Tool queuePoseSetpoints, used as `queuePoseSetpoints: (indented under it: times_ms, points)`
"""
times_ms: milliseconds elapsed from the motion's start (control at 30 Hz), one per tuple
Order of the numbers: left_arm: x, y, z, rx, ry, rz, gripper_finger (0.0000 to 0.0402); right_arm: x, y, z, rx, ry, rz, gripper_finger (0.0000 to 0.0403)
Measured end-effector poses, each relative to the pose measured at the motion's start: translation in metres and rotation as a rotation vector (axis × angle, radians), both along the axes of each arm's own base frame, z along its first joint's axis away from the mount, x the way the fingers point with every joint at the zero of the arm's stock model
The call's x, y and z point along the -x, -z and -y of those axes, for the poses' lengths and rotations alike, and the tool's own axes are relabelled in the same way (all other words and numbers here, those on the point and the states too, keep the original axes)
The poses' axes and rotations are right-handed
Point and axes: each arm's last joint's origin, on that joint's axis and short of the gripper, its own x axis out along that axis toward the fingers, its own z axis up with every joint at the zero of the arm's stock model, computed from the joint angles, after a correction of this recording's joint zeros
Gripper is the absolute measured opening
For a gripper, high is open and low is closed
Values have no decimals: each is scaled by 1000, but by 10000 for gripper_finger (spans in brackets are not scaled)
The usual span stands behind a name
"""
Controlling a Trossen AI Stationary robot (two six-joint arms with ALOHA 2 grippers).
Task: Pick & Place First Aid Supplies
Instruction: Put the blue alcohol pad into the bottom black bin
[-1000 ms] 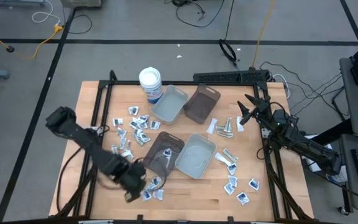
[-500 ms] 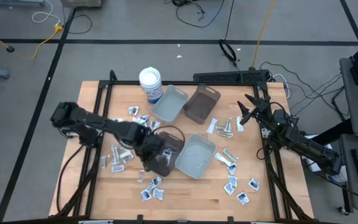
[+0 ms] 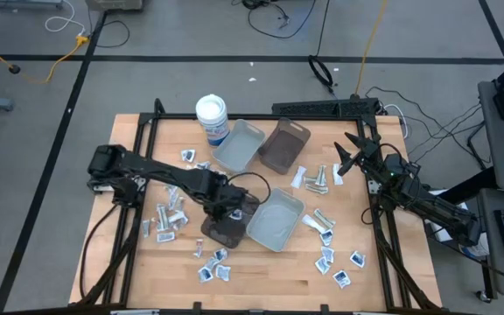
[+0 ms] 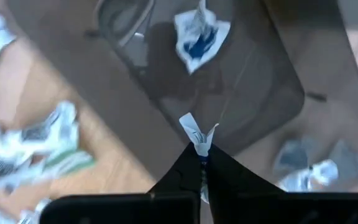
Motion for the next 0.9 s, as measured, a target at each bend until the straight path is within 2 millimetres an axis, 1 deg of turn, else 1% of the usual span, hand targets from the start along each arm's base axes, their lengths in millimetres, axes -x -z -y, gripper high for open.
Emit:
queuePoseSetpoints:
  times_ms: [200, 267, 367, 467, 733, 833, 900]
  points:
    - [-14, 26, 2, -10, 7, -24, 10, 0, 0, 0, 0, 0, 0, 238]
    - [-16, 31, 2, -10, 4, -31, 7, 0, 0, 0, 0, 0, 0, 238]
    - [-18, 33, 3, -8, 2, -19, 12, 0, 0, 0, 0, 0, 0, 238]
    - [-19, 32, 3, -2, 2, -5, 48, 0, 0, 0, 0, 0, 0, 238]
    - [-19, 32, 4, 33, 6, -11, 189, 0, 0, 0, 0, 0, 0, 238]
    - [-18, 29, 3, 51, 6, -11, 222, 0, 0, 0, 0, 0, 0, 238]
    - [-16, 22, 3, 54, 6, 9, 236, 0, 0, 0, 0, 0, 0, 238]
